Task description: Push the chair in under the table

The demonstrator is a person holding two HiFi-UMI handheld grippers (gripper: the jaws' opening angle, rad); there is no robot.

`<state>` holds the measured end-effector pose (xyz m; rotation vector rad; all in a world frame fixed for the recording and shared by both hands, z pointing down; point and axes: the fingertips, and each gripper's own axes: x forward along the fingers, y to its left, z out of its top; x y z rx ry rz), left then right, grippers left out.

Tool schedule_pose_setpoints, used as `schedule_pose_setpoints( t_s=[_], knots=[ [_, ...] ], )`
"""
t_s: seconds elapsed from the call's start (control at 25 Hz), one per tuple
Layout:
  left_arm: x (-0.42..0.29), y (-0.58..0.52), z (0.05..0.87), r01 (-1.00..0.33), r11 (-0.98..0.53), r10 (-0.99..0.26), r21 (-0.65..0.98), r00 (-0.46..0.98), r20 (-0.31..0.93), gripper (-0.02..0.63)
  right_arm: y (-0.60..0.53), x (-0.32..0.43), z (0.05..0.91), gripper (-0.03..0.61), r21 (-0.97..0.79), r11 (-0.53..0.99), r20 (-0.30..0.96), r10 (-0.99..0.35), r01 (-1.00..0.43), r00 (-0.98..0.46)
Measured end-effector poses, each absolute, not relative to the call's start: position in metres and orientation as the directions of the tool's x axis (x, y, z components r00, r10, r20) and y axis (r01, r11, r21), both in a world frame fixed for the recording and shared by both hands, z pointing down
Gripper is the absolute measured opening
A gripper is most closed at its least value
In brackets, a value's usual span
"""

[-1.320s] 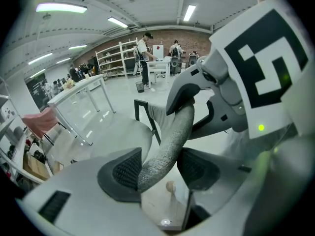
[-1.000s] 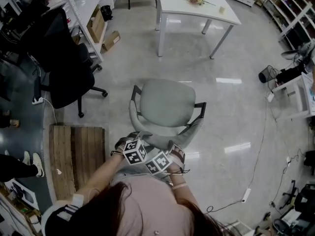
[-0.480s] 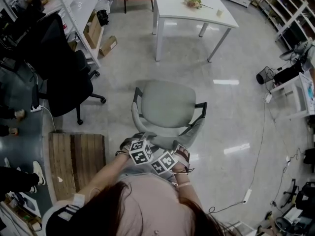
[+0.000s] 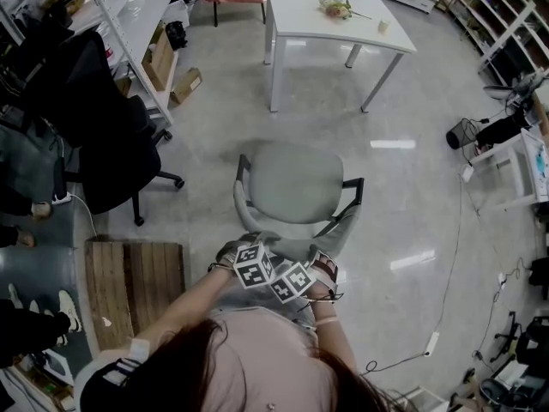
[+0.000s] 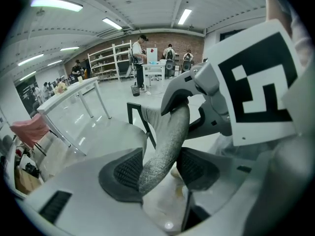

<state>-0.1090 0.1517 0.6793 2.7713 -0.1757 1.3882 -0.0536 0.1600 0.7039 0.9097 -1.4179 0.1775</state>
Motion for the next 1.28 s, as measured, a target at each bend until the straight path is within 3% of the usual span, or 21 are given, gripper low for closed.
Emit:
schedule_pose_setpoints(
  t_s=[1.28],
  knots=[
    [-0.082, 0.082, 0.683, -0.066, -0.998, -0.035, 0.007, 0.612, 0.79, 0.219, 0.089, -0.026, 0.71, 0.258, 0.421, 0.646, 0.902, -0.369, -0.636, 0.223]
  ],
)
